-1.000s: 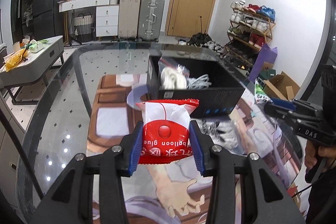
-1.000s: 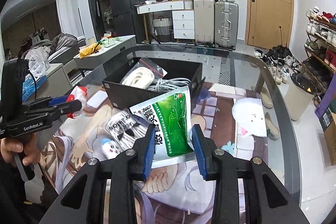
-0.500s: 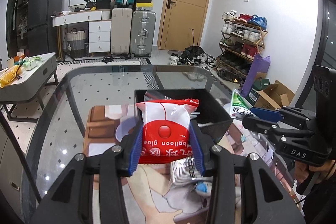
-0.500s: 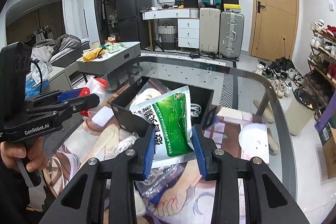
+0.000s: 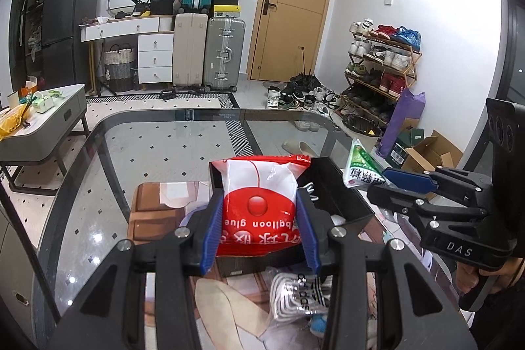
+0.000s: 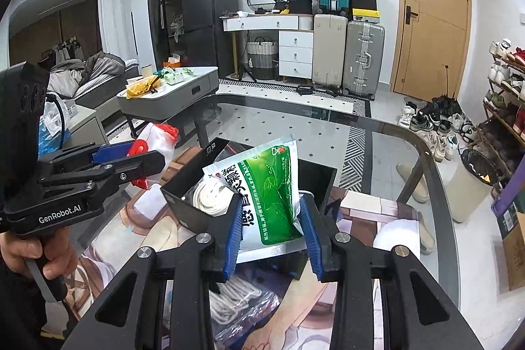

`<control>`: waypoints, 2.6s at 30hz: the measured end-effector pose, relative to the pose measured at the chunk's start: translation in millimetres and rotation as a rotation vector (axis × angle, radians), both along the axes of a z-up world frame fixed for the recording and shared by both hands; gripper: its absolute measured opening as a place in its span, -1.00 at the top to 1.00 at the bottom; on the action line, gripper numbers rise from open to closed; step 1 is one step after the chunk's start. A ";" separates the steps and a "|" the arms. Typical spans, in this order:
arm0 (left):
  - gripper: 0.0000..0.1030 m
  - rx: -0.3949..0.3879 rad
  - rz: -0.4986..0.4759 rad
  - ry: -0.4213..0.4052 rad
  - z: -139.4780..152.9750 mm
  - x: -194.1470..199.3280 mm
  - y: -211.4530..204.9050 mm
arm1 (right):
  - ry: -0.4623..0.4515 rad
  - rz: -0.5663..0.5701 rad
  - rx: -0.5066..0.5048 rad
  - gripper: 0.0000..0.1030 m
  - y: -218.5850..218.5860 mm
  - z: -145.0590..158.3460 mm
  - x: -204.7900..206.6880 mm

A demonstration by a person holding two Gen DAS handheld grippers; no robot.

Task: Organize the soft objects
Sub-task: 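Lift and carry the red bag and green sachet with both tools over the box, then open both tools to drop the red bag and green sachet into the box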

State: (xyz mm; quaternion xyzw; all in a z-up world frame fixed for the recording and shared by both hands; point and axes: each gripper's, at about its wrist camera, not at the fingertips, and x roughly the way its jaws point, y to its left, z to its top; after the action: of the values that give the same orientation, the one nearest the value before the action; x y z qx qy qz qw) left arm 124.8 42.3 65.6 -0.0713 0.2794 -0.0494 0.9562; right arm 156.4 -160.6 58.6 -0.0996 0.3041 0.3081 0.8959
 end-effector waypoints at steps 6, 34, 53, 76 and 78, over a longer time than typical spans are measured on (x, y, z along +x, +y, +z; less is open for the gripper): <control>0.20 0.010 -0.007 0.003 -0.3 19.9 -5.2 | 0.016 0.007 -0.017 0.34 10.6 -4.0 13.7; 0.20 0.081 -0.013 0.100 -37.0 75.9 -29.0 | 0.078 0.048 -0.196 0.34 51.1 -49.6 68.8; 0.18 0.072 -0.021 0.154 -46.1 86.2 -29.4 | 0.035 0.044 -0.228 -0.07 51.8 -51.5 72.5; -1.00 0.037 0.078 0.032 -10.8 -8.9 -2.0 | 0.003 -0.080 -0.046 -0.99 -24.8 -17.9 -14.7; -1.00 0.046 0.087 0.035 -12.7 -17.6 -3.2 | 0.015 -0.079 -0.046 -0.99 -27.0 -21.0 -20.5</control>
State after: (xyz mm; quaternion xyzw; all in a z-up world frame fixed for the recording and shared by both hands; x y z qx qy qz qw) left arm 107.2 39.1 52.8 -0.0619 0.2937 -0.0002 0.9539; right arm 135.9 -187.6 37.6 -0.1060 0.3214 0.2662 0.9026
